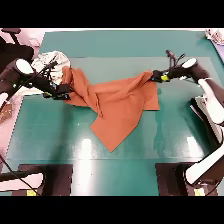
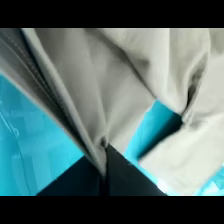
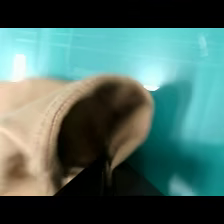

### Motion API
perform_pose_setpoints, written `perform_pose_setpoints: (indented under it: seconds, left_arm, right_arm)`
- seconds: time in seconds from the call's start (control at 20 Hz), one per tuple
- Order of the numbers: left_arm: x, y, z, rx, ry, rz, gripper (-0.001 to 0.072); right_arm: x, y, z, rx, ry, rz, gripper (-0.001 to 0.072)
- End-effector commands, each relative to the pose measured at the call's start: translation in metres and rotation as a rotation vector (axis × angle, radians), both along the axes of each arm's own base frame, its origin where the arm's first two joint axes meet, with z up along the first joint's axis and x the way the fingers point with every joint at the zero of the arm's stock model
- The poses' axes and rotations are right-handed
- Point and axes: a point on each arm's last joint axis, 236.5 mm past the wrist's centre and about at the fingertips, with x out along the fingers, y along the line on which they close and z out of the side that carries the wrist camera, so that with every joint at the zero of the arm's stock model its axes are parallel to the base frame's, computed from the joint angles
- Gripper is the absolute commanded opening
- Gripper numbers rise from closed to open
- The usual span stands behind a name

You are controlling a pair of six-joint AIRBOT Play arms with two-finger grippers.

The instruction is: Fold the shirts.

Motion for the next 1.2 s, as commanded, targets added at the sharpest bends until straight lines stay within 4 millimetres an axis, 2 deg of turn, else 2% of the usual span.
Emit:
perform_pose_setpoints:
  seconds: [0.0, 0.1, 0.25, 0.35, 0.4, 0.45, 0.5, 0.55, 0.6, 0.75, 0.85, 0.9, 0.95, 1.05, 1.15]
  left_arm:
    - [-0.017, 0.001, 0.031, -0.009, -0.017, 0.014, 0.0030]
    - [-0.021, 0.011, 0.065, -0.021, -0.089, 0.091, 0.0030]
    - [-0.028, 0.039, 0.114, -0.053, -0.188, 0.236, 0.0029]
    - [-0.025, 0.055, 0.158, -0.056, -0.288, 0.275, 0.0029]
    - [-0.020, 0.063, 0.176, -0.050, -0.340, 0.290, 0.0028]
    - [-0.015, 0.071, 0.188, -0.039, -0.376, 0.305, 0.0028]
    - [-0.012, 0.078, 0.186, -0.015, -0.374, 0.316, 0.0028]
    - [-0.014, 0.079, 0.173, -0.006, -0.317, 0.313, 0.0028]
    - [-0.022, 0.070, 0.159, -0.037, -0.236, 0.285, 0.0028]
    - [-0.033, 0.060, 0.132, -0.043, -0.151, 0.243, 0.0029]
    - [-0.051, 0.050, 0.117, -0.036, -0.071, 0.191, 0.0029]
    - [-0.061, 0.039, 0.117, -0.038, -0.045, 0.148, 0.0029]
    - [-0.066, 0.029, 0.123, -0.037, -0.065, 0.111, 0.0029]
    - [-0.067, 0.011, 0.138, -0.042, -0.149, 0.065, 0.0029]
    - [-0.068, 0.005, 0.146, -0.046, -0.187, 0.058, 0.0029]
  right_arm:
    - [-0.076, -0.033, 0.035, -0.077, 0.251, 0.054, 0.0017]
    - [-0.126, -0.033, 0.068, -0.051, 0.363, 0.136, 0.0017]
    - [-0.168, -0.027, 0.130, -0.044, 0.323, 0.132, 0.0017]
    - [-0.155, -0.011, 0.195, -0.006, 0.055, 0.086, 0.0018]
    - [-0.145, -0.018, 0.224, -0.017, -0.068, 0.025, 0.0018]
    - [-0.141, -0.024, 0.240, -0.034, -0.124, -0.020, 0.0016]
    - [-0.145, -0.035, 0.235, -0.075, -0.090, -0.063, 0.0014]
    - [-0.158, -0.046, 0.217, -0.116, 0.015, -0.092, 0.0014]
    - [-0.172, -0.047, 0.201, -0.129, 0.106, -0.083, 0.0014]
    - [-0.201, -0.026, 0.164, -0.140, 0.204, -0.011, 0.0014]
    - [-0.236, -0.017, 0.134, -0.192, 0.315, 0.056, 0.0014]
    - [-0.255, -0.004, 0.130, -0.186, 0.350, 0.106, 0.0015]
    - [-0.265, 0.007, 0.129, -0.203, 0.322, 0.143, 0.0015]
    - [-0.263, 0.028, 0.137, -0.210, 0.184, 0.175, 0.0015]
    - [-0.261, 0.031, 0.144, -0.207, 0.102, 0.155, 0.0016]
